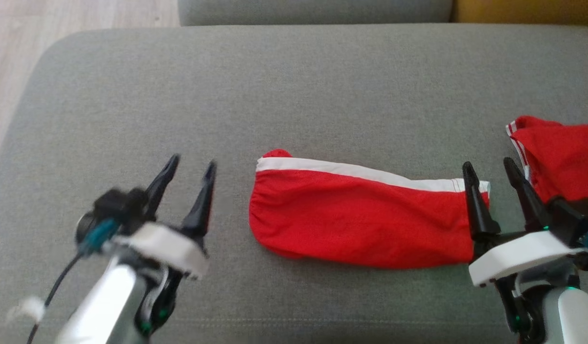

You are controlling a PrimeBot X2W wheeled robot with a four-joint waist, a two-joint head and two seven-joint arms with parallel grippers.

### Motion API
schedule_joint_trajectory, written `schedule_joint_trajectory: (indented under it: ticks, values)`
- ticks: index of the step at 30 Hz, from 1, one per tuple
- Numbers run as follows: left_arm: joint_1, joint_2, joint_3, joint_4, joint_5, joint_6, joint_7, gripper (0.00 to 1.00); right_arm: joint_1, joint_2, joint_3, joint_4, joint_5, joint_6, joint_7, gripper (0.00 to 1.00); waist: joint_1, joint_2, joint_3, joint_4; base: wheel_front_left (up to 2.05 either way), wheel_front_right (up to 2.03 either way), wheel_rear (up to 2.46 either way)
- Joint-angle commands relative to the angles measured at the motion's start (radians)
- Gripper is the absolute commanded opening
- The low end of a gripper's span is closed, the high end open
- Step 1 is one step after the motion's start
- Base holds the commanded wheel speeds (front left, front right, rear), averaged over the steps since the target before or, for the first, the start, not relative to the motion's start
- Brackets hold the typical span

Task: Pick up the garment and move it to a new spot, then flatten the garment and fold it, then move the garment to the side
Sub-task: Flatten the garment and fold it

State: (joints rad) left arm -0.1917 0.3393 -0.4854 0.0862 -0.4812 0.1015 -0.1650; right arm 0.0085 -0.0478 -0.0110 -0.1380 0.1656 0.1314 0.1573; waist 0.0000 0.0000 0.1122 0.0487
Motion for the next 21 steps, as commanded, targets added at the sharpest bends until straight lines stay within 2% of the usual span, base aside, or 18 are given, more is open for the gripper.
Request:
schedule_joint_trajectory:
  ticks: [1, 10, 18, 19, 21]
  values:
    - [-0.097, 0.001, 0.027, -0.011, -0.012, -0.017, 0.012, 1.00, -0.044, -0.004, 0.026, -0.038, -0.005, -0.001, 0.002, 1.00, 0.0000, 0.0000, 0.015, -0.012, 0.00, 0.00, 0.00]
    - [-0.251, -0.108, -0.035, 0.243, -0.114, -0.144, 0.112, 1.00, -0.070, -0.003, 0.043, -0.021, 0.000, -0.001, 0.000, 1.00, 0.0000, 0.0000, 0.063, -0.067, 0.00, 0.00, 0.00]
    - [-0.314, -0.139, -0.032, 0.408, -0.171, -0.195, 0.100, 1.00, -0.076, -0.003, 0.039, -0.015, 0.005, -0.001, -0.006, 1.00, 0.0000, 0.0000, 0.084, -0.085, 0.00, 0.00, 0.00]
    - [-0.319, -0.141, -0.032, 0.419, -0.178, -0.200, 0.095, 0.95, -0.077, -0.003, 0.040, -0.014, 0.006, -0.001, -0.006, 1.00, 0.0000, 0.0000, 0.085, -0.087, 0.00, 0.00, 0.00]
    - [-0.326, -0.141, -0.038, 0.437, -0.184, -0.209, 0.087, 0.00, -0.077, -0.003, 0.037, -0.011, 0.007, -0.001, -0.005, 1.00, 0.0000, 0.0000, 0.085, -0.089, 0.00, 0.00, 0.00]
